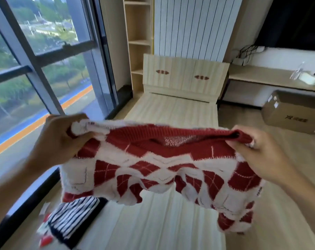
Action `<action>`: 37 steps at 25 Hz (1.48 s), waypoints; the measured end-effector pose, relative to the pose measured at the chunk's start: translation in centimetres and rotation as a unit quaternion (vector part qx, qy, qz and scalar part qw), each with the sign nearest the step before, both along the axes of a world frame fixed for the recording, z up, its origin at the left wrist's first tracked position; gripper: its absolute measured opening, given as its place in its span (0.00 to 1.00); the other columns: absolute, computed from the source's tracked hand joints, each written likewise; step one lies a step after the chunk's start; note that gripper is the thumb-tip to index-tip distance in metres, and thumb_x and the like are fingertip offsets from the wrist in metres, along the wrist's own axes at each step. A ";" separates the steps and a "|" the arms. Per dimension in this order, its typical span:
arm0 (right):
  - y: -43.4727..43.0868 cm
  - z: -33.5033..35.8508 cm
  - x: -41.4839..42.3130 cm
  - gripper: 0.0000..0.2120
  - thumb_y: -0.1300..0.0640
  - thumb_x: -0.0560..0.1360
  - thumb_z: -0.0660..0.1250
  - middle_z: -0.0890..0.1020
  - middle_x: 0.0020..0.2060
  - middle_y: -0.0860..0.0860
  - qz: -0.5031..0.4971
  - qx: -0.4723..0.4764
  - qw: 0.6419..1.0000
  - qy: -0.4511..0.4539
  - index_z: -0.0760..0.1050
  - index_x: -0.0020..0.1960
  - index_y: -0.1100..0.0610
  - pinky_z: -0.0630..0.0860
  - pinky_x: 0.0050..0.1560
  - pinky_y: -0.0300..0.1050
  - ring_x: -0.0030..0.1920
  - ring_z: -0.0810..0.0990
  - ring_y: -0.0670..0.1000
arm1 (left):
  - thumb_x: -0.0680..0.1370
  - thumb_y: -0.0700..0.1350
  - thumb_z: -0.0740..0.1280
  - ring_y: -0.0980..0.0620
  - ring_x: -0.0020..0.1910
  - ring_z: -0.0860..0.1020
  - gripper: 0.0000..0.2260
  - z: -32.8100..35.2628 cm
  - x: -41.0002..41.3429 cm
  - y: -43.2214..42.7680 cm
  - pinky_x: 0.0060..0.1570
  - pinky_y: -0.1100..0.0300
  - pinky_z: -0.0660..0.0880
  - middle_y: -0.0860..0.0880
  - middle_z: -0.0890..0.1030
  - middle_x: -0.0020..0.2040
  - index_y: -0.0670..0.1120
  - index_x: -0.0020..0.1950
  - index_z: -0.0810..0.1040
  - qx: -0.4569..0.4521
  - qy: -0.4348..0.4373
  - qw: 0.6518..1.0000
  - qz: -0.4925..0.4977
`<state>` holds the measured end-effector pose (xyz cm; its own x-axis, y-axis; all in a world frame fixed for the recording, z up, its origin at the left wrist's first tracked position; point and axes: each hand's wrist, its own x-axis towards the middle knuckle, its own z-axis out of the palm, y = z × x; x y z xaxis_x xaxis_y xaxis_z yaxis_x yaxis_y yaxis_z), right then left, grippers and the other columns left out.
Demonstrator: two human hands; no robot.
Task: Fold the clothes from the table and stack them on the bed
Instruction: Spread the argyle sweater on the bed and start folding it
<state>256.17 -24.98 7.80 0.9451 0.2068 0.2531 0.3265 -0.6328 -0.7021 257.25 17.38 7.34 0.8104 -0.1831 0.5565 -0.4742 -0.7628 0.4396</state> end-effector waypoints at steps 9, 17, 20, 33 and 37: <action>-0.8 -11.3 5.7 0.15 0.36 0.75 0.64 0.83 0.31 0.53 -0.018 -0.018 0.988 0.149 0.80 0.42 0.45 0.76 0.32 0.52 0.32 0.81 0.60 | 0.82 0.59 0.59 0.67 0.43 0.81 0.14 -13.0 6.7 -0.6 0.32 0.77 0.74 0.63 0.78 0.37 0.53 0.46 0.78 0.027 0.130 0.991 -0.032; 2.0 -40.0 32.1 0.21 0.46 0.76 0.69 0.77 0.58 0.59 -0.205 -0.164 0.958 0.116 0.71 0.62 0.59 0.74 0.58 0.55 0.61 0.76 0.62 | 0.79 0.53 0.67 0.37 0.66 0.70 0.19 -40.5 33.4 -4.7 0.64 0.41 0.68 0.40 0.73 0.64 0.46 0.67 0.75 0.238 0.148 0.945 0.170; 5.4 -53.9 32.5 0.34 0.49 0.77 0.68 0.66 0.72 0.62 -0.209 -0.234 0.936 0.159 0.58 0.77 0.59 0.68 0.66 0.60 0.69 0.69 0.65 | 0.79 0.53 0.67 0.37 0.76 0.58 0.30 -56.0 31.4 -9.2 0.74 0.40 0.59 0.40 0.61 0.78 0.47 0.78 0.62 0.250 0.262 0.921 0.142; 0.0 -86.1 6.2 0.39 0.33 0.80 0.39 0.75 0.72 0.57 -0.014 -0.397 0.856 0.330 0.75 0.71 0.53 0.52 0.75 0.63 0.71 0.68 0.59 | 0.61 0.73 0.68 0.45 0.64 0.75 0.42 -87.6 5.2 -7.6 0.54 0.46 0.75 0.42 0.77 0.71 0.50 0.68 0.80 0.307 0.425 0.848 -0.076; -0.8 -84.8 3.9 0.29 0.34 0.75 0.54 0.85 0.50 0.55 -0.046 -0.399 0.868 0.294 0.86 0.47 0.53 0.60 0.67 0.60 0.56 0.77 0.58 | 0.67 0.70 0.62 0.59 0.28 0.79 0.20 -85.6 5.7 -9.0 0.41 0.66 0.74 0.58 0.81 0.27 0.58 0.40 0.85 0.306 0.379 0.862 -0.139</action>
